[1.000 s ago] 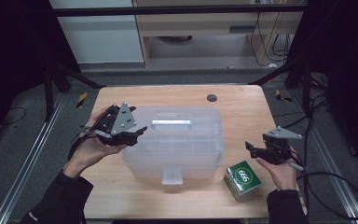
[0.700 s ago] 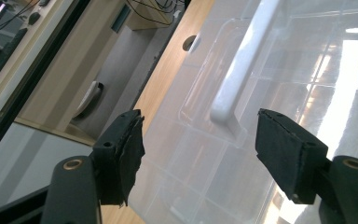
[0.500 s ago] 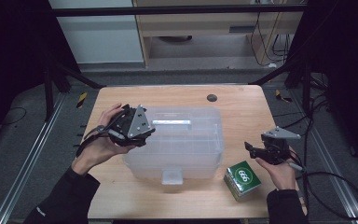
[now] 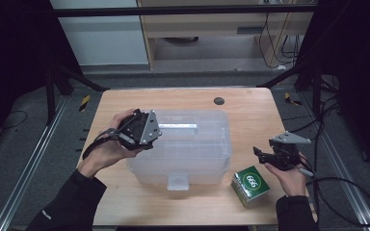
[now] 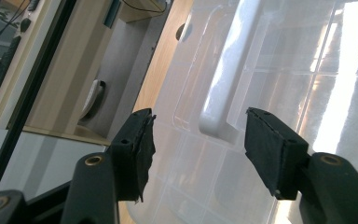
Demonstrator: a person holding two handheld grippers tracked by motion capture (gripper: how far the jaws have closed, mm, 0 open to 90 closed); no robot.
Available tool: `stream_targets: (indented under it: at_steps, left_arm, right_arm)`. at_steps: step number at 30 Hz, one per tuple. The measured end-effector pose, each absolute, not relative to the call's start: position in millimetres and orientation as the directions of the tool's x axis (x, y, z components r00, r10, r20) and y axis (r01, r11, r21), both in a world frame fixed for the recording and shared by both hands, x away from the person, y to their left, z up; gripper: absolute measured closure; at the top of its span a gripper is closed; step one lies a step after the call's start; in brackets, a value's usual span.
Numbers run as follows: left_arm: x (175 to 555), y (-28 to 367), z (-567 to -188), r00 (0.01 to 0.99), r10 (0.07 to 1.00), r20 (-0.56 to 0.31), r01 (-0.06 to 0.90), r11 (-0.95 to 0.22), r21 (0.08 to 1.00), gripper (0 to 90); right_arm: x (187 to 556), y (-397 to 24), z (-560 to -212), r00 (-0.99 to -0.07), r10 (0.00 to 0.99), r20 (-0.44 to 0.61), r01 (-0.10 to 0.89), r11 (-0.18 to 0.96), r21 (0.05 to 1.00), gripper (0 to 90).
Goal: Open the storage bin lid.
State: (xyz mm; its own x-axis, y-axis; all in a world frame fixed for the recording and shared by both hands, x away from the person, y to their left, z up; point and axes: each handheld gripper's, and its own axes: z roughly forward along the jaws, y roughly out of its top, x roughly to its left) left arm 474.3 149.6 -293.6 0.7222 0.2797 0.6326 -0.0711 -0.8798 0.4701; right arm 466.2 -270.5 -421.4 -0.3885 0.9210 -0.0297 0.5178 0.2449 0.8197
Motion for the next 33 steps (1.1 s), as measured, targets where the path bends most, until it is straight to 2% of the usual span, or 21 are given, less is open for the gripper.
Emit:
stream_targets:
  at_steps: [16, 26, 27, 28, 29, 31, 33]
  left_arm:
    - [483.8, 130.0, -299.7, 0.715, 0.173, 0.677, -0.121, -0.923, 0.364, 51.8]
    - [485.5, 121.5, -304.4, 0.709, 0.140, 0.691, -0.122, -0.941, 0.316, 64.4]
    - [482.9, 121.3, -307.8, 0.720, 0.193, 0.666, -0.081, -0.931, 0.356, 64.4]
    - [478.2, 120.8, -312.6, 0.700, 0.288, 0.653, -0.018, -0.907, 0.420, 65.4]
    - [478.8, 119.9, -312.9, 0.725, 0.267, 0.635, -0.022, -0.912, 0.410, 66.2]
    - [481.5, 118.4, -310.9, 0.719, 0.216, 0.660, -0.061, -0.927, 0.370, 67.5]
    - [480.6, 116.6, -311.7, 0.719, 0.213, 0.662, -0.056, -0.931, 0.361, 69.3]
  right_arm:
    - [464.5, -270.8, -421.4, -0.392, 0.920, -0.027, 0.526, 0.248, 0.813, 43.2]
    - [461.1, -270.7, -418.5, -0.394, 0.919, -0.001, 0.537, 0.231, 0.811, 51.6]
    - [461.1, -270.7, -418.5, -0.394, 0.919, -0.001, 0.537, 0.231, 0.811, 51.6]
    - [461.1, -270.9, -418.4, -0.395, 0.919, -0.006, 0.534, 0.235, 0.812, 52.2]
    - [460.9, -271.0, -418.4, -0.394, 0.919, -0.008, 0.533, 0.236, 0.813, 53.1]
    - [460.1, -270.9, -418.0, -0.393, 0.919, -0.006, 0.537, 0.235, 0.810, 54.9]
    - [459.7, -270.9, -418.0, -0.393, 0.920, -0.002, 0.540, 0.232, 0.809, 56.3]
